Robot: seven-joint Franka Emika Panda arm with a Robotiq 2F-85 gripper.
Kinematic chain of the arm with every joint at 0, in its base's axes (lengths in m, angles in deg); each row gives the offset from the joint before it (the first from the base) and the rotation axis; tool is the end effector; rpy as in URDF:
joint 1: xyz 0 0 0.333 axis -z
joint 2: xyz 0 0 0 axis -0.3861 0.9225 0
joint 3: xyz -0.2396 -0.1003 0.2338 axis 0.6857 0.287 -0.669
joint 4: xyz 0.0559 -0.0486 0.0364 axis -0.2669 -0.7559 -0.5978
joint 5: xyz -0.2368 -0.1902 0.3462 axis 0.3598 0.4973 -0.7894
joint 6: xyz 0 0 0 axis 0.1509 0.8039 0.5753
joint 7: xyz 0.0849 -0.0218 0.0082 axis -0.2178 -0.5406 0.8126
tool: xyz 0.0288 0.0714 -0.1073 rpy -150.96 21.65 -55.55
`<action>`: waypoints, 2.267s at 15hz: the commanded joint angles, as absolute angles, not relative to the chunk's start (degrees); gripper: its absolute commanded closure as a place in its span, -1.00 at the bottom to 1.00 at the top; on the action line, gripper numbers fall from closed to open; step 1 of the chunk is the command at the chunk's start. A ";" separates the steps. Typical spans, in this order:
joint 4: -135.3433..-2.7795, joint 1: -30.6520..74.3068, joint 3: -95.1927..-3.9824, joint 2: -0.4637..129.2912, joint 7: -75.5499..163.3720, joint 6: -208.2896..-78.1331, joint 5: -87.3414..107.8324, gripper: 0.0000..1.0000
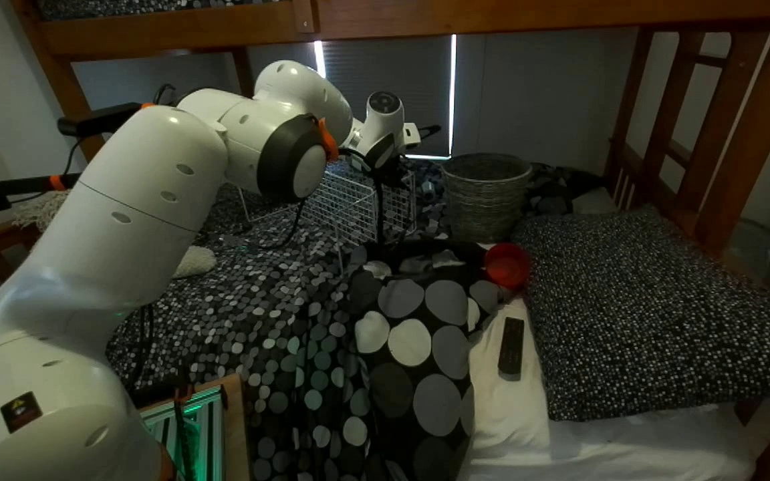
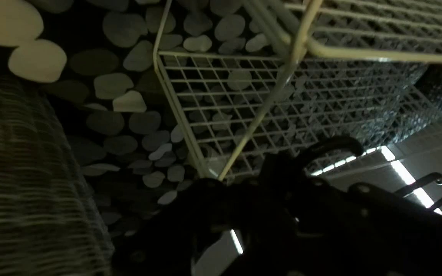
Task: Put the black hanger in the basket
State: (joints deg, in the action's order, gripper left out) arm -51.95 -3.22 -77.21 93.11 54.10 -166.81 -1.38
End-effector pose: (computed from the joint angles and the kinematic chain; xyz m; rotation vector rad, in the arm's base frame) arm 0.6552 0.6002 0.3484 -2.3602 -0.7594 -0.6813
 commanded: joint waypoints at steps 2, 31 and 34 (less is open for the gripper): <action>-56.39 0.04 -73.32 88.94 48.46 -176.25 -3.54 0.96; -73.58 -47.46 -3.17 90.24 -3.12 -185.22 38.46 -0.25; -74.59 -47.46 -4.39 88.24 -2.35 -186.93 38.58 -0.69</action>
